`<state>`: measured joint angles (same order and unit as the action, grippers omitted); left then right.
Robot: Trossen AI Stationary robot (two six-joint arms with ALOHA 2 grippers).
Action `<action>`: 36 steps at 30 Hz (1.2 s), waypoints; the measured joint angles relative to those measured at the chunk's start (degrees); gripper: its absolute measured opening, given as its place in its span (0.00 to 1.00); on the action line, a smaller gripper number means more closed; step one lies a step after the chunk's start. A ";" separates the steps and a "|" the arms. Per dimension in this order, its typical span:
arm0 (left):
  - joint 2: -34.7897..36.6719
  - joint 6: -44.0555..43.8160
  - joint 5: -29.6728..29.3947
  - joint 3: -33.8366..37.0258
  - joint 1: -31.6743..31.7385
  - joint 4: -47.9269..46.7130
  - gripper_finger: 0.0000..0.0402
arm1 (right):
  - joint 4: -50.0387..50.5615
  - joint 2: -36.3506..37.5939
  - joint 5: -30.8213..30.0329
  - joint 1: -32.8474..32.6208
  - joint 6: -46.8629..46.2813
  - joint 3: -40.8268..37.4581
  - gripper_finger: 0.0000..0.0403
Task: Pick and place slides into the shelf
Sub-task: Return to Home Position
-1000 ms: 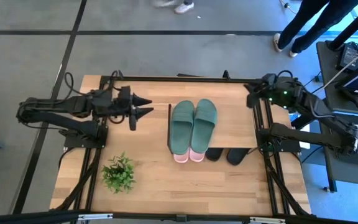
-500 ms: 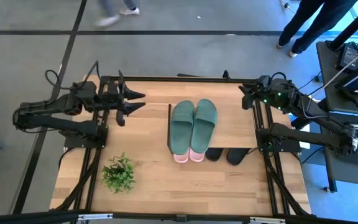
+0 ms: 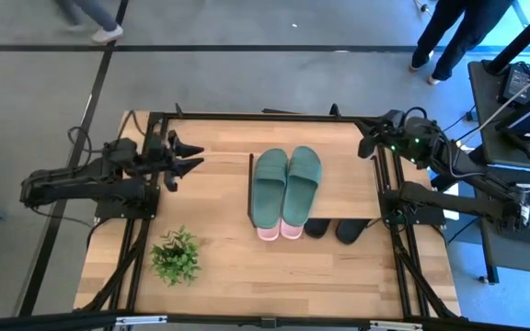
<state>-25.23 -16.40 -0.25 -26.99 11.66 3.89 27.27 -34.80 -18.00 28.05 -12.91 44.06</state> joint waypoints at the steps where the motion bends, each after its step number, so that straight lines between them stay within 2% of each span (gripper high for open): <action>1: 1.80 -0.01 -0.08 0.96 0.00 -0.01 0.40 | -1.66 0.77 -0.06 0.00 0.06 -1.05 0.27; 7: 11.29 -0.13 -0.48 6.16 -0.04 0.14 0.40 | -11.56 6.76 1.61 -0.02 -0.09 -8.76 0.27; 12: 16.26 -1.23 -0.70 9.98 -0.04 -0.10 0.40 | -17.43 11.63 4.61 -0.02 -0.23 -14.36 0.27; 21: 21.07 -1.99 -0.85 16.00 -0.04 -0.43 0.40 | -27.04 19.81 5.61 -0.02 -0.84 -24.27 0.27; 31: 24.09 -2.56 -5.64 21.74 -0.06 -0.42 0.40 | -29.75 26.99 6.25 -0.02 -3.39 -31.98 0.27; 36: 25.09 -2.56 -10.20 24.38 -0.05 -0.39 0.40 | -32.24 30.41 6.23 -0.02 -3.62 -35.18 0.27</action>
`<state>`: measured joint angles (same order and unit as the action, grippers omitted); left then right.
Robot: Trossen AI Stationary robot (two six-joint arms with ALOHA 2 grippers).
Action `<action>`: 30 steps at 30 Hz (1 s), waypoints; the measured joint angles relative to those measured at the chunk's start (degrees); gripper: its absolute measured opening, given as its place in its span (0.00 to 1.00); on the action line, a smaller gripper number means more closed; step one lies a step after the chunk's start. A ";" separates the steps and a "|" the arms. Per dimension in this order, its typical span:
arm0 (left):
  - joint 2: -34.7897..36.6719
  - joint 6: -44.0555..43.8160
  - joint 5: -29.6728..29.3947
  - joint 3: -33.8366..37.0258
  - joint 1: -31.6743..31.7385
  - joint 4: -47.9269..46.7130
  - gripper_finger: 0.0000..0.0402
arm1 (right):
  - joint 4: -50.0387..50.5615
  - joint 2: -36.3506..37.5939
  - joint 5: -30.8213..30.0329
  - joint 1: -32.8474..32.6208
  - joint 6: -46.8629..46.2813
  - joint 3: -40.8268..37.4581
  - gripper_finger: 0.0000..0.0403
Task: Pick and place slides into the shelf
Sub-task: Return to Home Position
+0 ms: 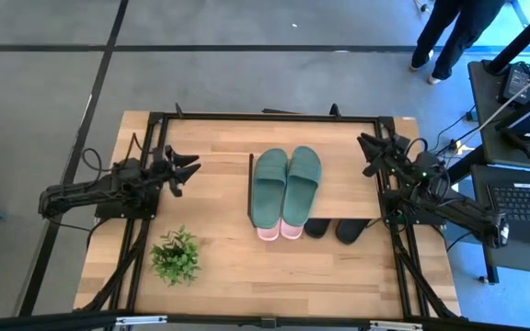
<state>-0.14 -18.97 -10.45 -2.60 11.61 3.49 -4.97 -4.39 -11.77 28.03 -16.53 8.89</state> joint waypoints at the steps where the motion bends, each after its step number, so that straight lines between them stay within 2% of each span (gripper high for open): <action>1: 0.02 -0.03 -0.80 0.36 -0.01 -0.04 0.40 | 0.00 0.57 0.00 0.00 -0.34 -0.41 0.27; 15: 0.02 -0.02 -2.39 2.16 0.00 -0.77 0.40 | -4.85 4.38 -0.22 0.03 -5.46 -8.17 0.27; 30: 0.02 0.03 -2.37 2.16 0.00 -0.86 0.40 | -6.61 4.40 -0.22 0.02 -4.18 -8.53 0.27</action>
